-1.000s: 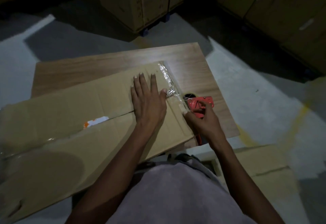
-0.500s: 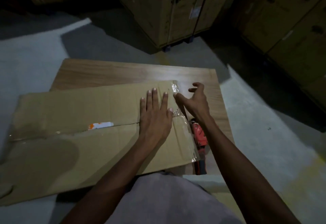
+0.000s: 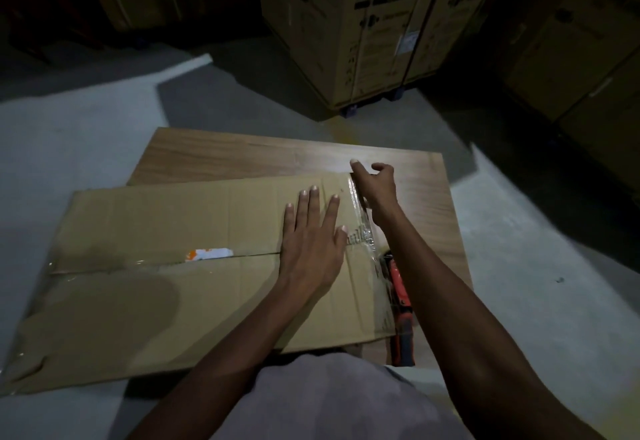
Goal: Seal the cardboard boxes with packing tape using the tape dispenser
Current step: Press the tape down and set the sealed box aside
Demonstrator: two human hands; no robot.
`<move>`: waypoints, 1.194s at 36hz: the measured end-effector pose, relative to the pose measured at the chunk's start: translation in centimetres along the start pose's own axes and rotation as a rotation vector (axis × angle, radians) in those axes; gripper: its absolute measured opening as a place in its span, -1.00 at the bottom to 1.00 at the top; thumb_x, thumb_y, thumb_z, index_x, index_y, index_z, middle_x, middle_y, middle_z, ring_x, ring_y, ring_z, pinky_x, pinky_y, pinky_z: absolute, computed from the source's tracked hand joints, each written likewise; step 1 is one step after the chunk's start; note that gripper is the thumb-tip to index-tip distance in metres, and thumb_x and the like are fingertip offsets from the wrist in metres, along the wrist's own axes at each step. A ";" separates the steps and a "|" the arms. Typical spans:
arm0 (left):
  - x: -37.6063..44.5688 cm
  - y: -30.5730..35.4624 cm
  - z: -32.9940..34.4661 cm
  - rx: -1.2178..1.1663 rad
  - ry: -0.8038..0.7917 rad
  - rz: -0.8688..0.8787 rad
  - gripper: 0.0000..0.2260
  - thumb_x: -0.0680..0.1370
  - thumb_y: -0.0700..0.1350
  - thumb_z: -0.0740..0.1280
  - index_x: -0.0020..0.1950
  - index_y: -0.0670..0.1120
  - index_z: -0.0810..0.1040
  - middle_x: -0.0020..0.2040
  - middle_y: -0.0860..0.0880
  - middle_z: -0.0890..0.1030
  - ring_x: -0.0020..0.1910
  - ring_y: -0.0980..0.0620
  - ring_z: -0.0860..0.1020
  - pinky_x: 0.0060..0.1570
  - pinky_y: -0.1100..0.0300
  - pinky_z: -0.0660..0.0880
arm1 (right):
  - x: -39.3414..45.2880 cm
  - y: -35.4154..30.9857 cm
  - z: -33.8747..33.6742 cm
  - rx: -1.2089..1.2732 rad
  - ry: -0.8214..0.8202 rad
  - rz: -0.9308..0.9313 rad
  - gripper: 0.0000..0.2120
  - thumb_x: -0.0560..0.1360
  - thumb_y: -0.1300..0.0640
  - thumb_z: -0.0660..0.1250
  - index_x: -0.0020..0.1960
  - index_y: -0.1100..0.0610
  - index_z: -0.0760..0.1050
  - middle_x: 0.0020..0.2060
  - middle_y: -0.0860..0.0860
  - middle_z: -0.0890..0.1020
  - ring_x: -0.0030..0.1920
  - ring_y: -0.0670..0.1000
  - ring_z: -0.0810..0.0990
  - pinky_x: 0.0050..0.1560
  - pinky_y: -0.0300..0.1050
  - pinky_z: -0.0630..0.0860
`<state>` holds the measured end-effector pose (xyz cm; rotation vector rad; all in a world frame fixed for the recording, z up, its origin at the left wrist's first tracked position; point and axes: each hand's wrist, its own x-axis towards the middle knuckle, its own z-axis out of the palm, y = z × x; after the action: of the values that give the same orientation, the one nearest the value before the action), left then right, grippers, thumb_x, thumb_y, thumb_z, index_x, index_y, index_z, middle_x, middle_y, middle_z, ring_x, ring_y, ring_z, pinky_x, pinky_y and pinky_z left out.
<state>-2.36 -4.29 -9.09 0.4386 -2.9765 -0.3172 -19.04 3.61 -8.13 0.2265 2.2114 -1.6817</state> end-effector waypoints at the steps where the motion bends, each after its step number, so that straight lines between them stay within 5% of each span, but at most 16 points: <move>1: 0.0 0.0 0.0 -0.002 0.002 -0.001 -0.44 0.66 0.16 -0.17 0.67 0.06 0.01 0.67 -0.13 -0.02 0.65 -0.10 -0.09 0.60 -0.12 -0.14 | -0.4 0.1 -0.1 0.037 0.001 0.000 -0.45 0.59 -0.20 0.40 0.41 0.08 0.33 0.27 0.08 0.57 0.12 0.02 0.59 0.11 0.05 0.58; 6: 0.1 -0.1 0.2 0.000 0.008 0.001 -0.45 0.68 0.16 -0.13 0.67 0.06 0.02 0.67 -0.13 -0.03 0.65 -0.09 -0.10 0.60 -0.10 -0.15 | -4.1 0.7 -1.8 0.065 0.006 -0.125 -0.60 0.74 -0.12 0.11 0.51 0.02 0.36 0.46 0.02 0.49 0.39 0.03 0.46 0.40 0.05 0.42; 11: 0.2 -0.1 0.2 0.021 0.028 0.005 -0.46 0.70 0.15 -0.10 0.67 0.04 0.03 0.67 -0.15 0.03 0.65 -0.13 -0.02 0.60 -0.12 -0.11 | -7.0 1.2 -2.7 -0.150 -0.143 -0.344 -0.53 0.78 -0.12 -0.07 0.65 -0.04 0.21 0.62 -0.05 0.30 0.60 -0.06 0.26 0.61 0.03 0.17; 16: 0.1 -0.1 0.4 0.018 0.016 -0.004 -0.46 0.69 0.16 -0.14 0.68 0.05 -0.01 0.67 -0.13 -0.03 0.65 -0.10 -0.09 0.60 -0.11 -0.14 | -7.2 2.0 -1.8 -0.024 -0.369 -0.202 -0.39 0.71 -0.30 -0.13 0.71 -0.13 -0.04 0.69 -0.16 0.01 0.61 -0.20 -0.02 0.58 0.00 -0.09; 22: 0.1 0.0 -0.3 0.015 -0.009 -0.004 -0.45 0.70 0.14 -0.08 0.68 0.03 -0.01 0.68 -0.14 -0.06 0.65 -0.11 -0.11 0.60 -0.11 -0.17 | -6.5 2.7 -1.6 0.221 -0.444 -0.021 -0.37 0.69 -0.29 -0.29 0.71 -0.09 -0.12 0.70 -0.09 0.03 0.67 0.02 0.08 0.66 0.09 0.07; 28: 0.0 0.1 -0.8 0.003 -0.028 0.003 -0.45 0.70 0.14 -0.08 0.68 0.04 -0.03 0.67 -0.15 -0.08 0.65 -0.11 -0.13 0.60 -0.13 -0.16 | -6.9 3.4 -3.9 -0.089 -0.542 0.015 -0.10 0.51 -0.50 -0.37 0.70 -0.11 0.08 0.66 -0.03 0.22 0.66 0.05 0.17 0.67 0.22 0.02; 32: 0.1 0.0 -0.6 -0.003 -0.013 0.007 -0.45 0.70 0.14 -0.07 0.68 0.04 0.00 0.67 -0.16 -0.05 0.65 -0.12 -0.10 0.60 -0.13 -0.14 | -8.1 3.1 -4.8 -0.030 -0.413 -0.023 -0.07 0.48 -0.54 -0.40 0.71 -0.11 -0.05 0.69 -0.12 0.06 0.68 -0.06 0.01 0.66 0.11 -0.12; 37: 0.1 -0.1 -0.3 -0.003 0.001 0.008 -0.45 0.69 0.15 -0.06 0.67 0.03 0.03 0.67 -0.17 -0.02 0.65 -0.13 -0.06 0.60 -0.14 -0.10 | -12.0 4.4 -4.2 0.105 -0.419 -0.017 -0.32 0.60 -0.48 -0.27 0.66 -0.31 0.00 0.60 -0.44 0.04 0.53 -0.43 0.03 0.57 -0.04 -0.13; 40: 0.1 0.0 -0.3 0.006 0.005 -0.001 -0.45 0.69 0.15 -0.07 0.67 0.03 0.03 0.67 -0.16 -0.03 0.65 -0.14 -0.07 0.60 -0.13 -0.13 | -12.4 5.6 -4.0 0.235 -0.414 0.041 -0.24 0.57 -0.45 -0.28 0.70 -0.20 0.02 0.68 -0.20 0.06 0.66 -0.13 0.02 0.67 0.11 -0.11; 43: 0.0 0.0 -0.3 0.003 -0.004 0.002 -0.45 0.69 0.16 -0.10 0.68 0.04 0.01 0.67 -0.16 -0.05 0.65 -0.14 -0.09 0.60 -0.14 -0.15 | -12.3 5.7 -3.9 0.234 -0.380 0.041 -0.31 0.65 -0.31 -0.37 0.71 -0.11 -0.04 0.69 -0.12 0.02 0.68 -0.03 0.01 0.67 0.08 -0.03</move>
<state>-2.31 -4.38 -8.75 0.4350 -2.9812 -0.3144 -6.45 10.02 -7.76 0.0063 1.7269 -1.7886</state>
